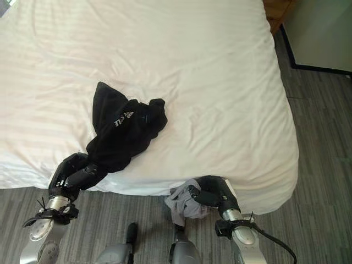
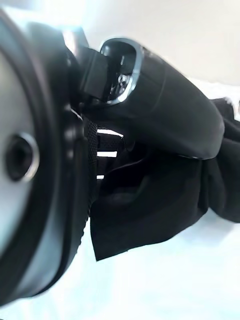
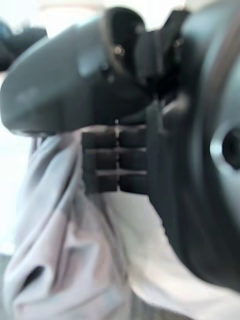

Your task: Pick up bed clothes into laundry basket.

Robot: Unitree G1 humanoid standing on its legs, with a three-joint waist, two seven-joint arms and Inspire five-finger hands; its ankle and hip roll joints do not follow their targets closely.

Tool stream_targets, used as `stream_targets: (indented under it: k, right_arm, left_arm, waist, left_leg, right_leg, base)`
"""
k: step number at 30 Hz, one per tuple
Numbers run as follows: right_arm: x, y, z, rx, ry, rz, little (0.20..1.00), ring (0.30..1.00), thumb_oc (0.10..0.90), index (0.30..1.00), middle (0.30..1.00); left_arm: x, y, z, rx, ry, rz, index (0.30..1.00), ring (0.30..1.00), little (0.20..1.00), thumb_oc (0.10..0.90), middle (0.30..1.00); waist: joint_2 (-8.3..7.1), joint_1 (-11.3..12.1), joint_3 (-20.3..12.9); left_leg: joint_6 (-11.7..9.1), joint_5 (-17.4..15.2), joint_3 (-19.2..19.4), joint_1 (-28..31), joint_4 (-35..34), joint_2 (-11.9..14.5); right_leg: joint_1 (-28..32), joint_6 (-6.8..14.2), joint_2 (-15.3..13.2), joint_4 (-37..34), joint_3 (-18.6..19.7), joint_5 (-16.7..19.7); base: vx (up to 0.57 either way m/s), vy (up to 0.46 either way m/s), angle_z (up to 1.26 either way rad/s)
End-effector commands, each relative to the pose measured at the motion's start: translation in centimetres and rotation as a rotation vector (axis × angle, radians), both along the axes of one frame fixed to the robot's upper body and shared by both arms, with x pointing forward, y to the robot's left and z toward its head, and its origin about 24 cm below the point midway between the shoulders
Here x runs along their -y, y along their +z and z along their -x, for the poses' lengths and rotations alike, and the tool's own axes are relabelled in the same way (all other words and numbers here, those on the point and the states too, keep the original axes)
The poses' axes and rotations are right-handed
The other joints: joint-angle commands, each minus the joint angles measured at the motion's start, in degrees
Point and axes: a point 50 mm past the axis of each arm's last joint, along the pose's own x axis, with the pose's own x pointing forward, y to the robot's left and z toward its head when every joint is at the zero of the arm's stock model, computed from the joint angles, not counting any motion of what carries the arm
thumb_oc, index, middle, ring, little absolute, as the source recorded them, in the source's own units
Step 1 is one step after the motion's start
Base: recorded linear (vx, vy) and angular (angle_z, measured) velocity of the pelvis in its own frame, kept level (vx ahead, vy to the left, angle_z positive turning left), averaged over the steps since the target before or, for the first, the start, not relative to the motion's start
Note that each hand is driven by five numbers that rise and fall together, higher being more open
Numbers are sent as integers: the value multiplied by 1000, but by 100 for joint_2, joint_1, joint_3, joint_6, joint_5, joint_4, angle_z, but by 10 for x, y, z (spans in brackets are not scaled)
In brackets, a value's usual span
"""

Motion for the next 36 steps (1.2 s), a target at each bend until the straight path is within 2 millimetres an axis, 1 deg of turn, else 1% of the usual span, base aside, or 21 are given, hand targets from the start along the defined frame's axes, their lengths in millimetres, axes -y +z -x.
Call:
stream_targets:
  k: [1,4,6,11,14,17,18,19,20,21,22,23,26,27,29,30,31,32,34,35,36]
  right_arm:
    - [-3,75,-24,431,-11,-80,300,300,400,300,300]
    - [-10,80,-23,456,12,-97,300,300,400,300,300]
    - [-11,72,-22,423,0,-109,300,300,400,300,300]
    - [-19,78,-27,449,16,-123,300,300,400,300,300]
    - [-16,77,-18,449,1,-143,300,300,400,300,300]
    - [-11,76,-4,436,-5,-151,300,300,400,300,300]
    - [-10,79,-1,447,-7,-157,300,300,400,300,300]
    - [-10,80,-2,457,-8,-168,300,300,400,300,300]
    - [-7,80,-4,461,-34,-178,300,300,400,300,300]
    - [-7,81,-7,479,-61,-208,300,300,400,300,300]
    - [-7,81,-7,479,-60,-208,300,300,400,300,300]
    - [-7,81,-9,480,-65,-214,300,300,400,300,300]
    - [-8,81,-14,480,-65,-212,300,300,400,300,300]
    - [-15,88,-27,509,-49,-228,300,300,400,300,300]
    - [-17,91,-29,517,-33,-228,300,300,400,300,300]
    - [-21,99,-32,539,5,-208,300,300,400,300,300]
    - [-21,99,-32,539,6,-209,300,300,400,300,300]
    - [-24,99,-34,536,21,-221,300,300,400,300,300]
    - [-17,97,-30,529,-12,-242,300,300,400,300,300]
    - [-15,98,-28,531,-12,-249,300,300,400,300,300]
    - [-13,99,-28,527,2,-226,300,300,400,300,300]
  left_arm:
    - [20,53,-24,276,-158,-42,300,300,300,400,300]
    - [37,62,-33,324,-206,2,300,300,300,400,300]
    - [42,61,-33,327,-199,42,300,300,300,400,300]
    - [36,54,-29,282,-184,9,300,300,300,400,300]
    - [33,58,-32,293,-200,-42,300,300,300,400,300]
    - [30,65,-37,316,-239,-112,300,300,300,400,300]
    - [27,65,-37,314,-231,-112,300,300,300,400,300]
    - [26,64,-38,314,-224,-99,300,300,300,400,300]
    - [25,68,-40,327,-210,-85,300,300,300,400,300]
    - [20,72,-39,344,-187,-72,300,300,300,400,300]
    - [20,72,-39,344,-187,-72,300,300,300,400,300]
    - [18,70,-37,340,-178,-52,300,300,300,400,300]
    - [17,63,-31,316,-160,-2,300,300,300,400,300]
    - [15,53,-24,279,-134,22,300,300,300,400,300]
    - [13,52,-23,273,-122,28,300,300,300,400,300]
    - [9,54,-22,279,-102,21,300,300,300,400,300]
    - [8,54,-22,280,-102,21,300,300,300,400,300]
    - [6,55,-23,278,-88,0,300,300,300,400,300]
    - [3,54,-23,276,-60,-6,300,300,300,400,300]
    - [2,52,-21,266,-50,-3,300,300,300,400,300]
    - [1,51,-20,265,-45,-17,300,300,300,400,300]
  waist:
    - [-208,134,-667]
    - [-213,103,-746]
    - [-254,75,-844]
    - [-252,-13,-778]
    - [-288,-437,-574]
    - [-444,-1101,-370]
    - [-415,-1209,-350]
    - [-392,-1203,-339]
    - [-347,-1137,-354]
    - [-318,-945,-442]
    - [-330,-933,-428]
    - [-338,-837,-488]
    - [-388,-632,-632]
    - [-502,-340,-870]
    - [-549,-270,-907]
    - [-534,-178,-909]
    - [-523,-185,-904]
    - [-475,-171,-868]
    - [-399,-197,-787]
    - [-316,-243,-652]
    - [-303,-210,-532]
  left_leg:
    - [-18,164,-345,-536,53,-273]
    - [-40,185,-450,-559,55,-334]
    - [-23,167,-447,-555,48,-362]
    - [63,99,-209,-456,35,-341]
    - [65,84,369,-460,-4,-229]
    - [-8,126,1243,-606,-30,71]
    - [-2,148,1415,-623,-30,194]
    - [-7,253,1631,-642,-30,316]
    - [-14,312,1895,-646,-4,472]
    - [-11,496,2441,-680,20,740]
    - [-14,488,2456,-656,21,734]
    - [23,537,2699,-684,35,819]
    - [70,643,3042,-752,71,897]
    - [-38,886,3195,-1079,110,1075]
    - [-76,1088,3381,-1214,177,1216]
    - [-279,1419,3427,-1505,254,1607]
    - [-297,1431,3410,-1508,258,1627]
    - [-470,1690,3404,-1574,267,1867]
    - [-668,1932,3333,-1680,267,2126]
    - [-741,1919,3165,-1662,357,2228]
    - [-706,1703,2729,-1649,535,2147]
  right_leg:
    - [710,690,-811,655,-324,-640]
    - [869,693,-870,614,-557,-601]
    - [899,716,-898,582,-596,-555]
    - [628,746,-906,698,-74,-454]
    - [134,785,-773,625,561,-185]
    - [-612,937,-435,536,1239,620]
    - [-649,937,-354,565,1175,510]
    - [-714,937,-380,736,921,374]
    - [-609,875,-500,976,434,87]
    - [-272,751,-801,1560,-365,-278]
    - [-278,751,-809,1603,-345,-311]
    - [-101,703,-906,1963,-417,-441]
    - [336,738,-1116,2200,-443,-391]
    - [973,858,-1364,1998,-267,-43]
    - [1097,874,-1295,1721,-189,-15]
    - [1232,892,-1033,1166,-140,-794]
    - [1236,879,-1012,1177,-149,-811]
    - [1264,782,-801,949,-156,-1300]
    - [1323,575,-397,652,-130,-1631]
    - [1438,491,-202,525,-141,-1646]
    - [1448,449,-174,579,-49,-1706]
  base:
    - [-3,-32,34]
    - [11,-51,52]
    - [14,-27,41]
    - [-14,62,-21]
    - [-129,146,-100]
    - [-222,67,-182]
    - [-173,42,-166]
    - [-187,62,-138]
    - [-384,84,-172]
    - [-309,69,-187]
    - [-365,73,-250]
    - [-265,23,-196]
    - [-344,-81,-148]
    - [-420,-319,-118]
    - [-373,-305,-135]
    - [-182,-202,-109]
    - [-245,-300,-71]
    - [-114,-222,-18]
    - [-155,-357,-58]
    - [-144,-335,-70]
    - [-167,-277,-41]
